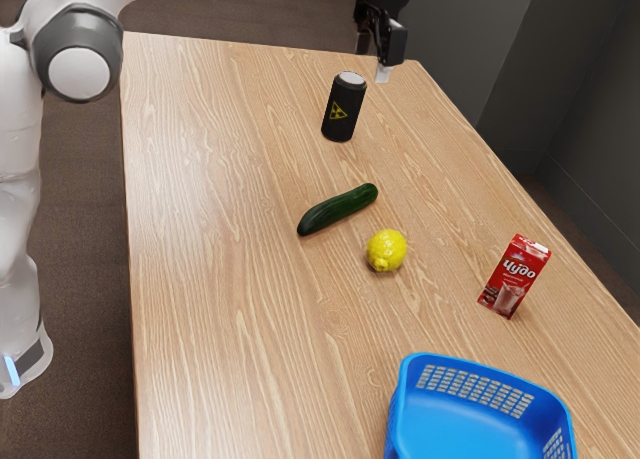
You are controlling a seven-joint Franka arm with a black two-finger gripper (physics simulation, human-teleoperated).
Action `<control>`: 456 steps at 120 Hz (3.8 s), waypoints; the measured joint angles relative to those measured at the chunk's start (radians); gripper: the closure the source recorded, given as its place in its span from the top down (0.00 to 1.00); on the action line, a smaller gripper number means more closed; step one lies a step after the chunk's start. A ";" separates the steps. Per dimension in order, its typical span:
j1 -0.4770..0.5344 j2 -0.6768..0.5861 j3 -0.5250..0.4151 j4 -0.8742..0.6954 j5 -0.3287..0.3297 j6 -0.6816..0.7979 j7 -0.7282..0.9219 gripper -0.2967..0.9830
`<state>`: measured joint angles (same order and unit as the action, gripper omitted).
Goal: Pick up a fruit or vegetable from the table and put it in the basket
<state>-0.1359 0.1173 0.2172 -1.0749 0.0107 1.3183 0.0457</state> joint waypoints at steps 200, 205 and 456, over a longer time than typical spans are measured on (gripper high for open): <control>-0.177 0.055 0.074 -0.503 -0.064 0.506 -0.625 0.77; -0.174 0.064 0.073 -0.503 -0.066 0.512 -0.634 0.77; -0.272 0.512 -0.362 0.179 -0.008 0.193 -0.592 0.50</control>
<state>-0.4084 0.6292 -0.1450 -0.8962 0.0027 1.5109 -0.5461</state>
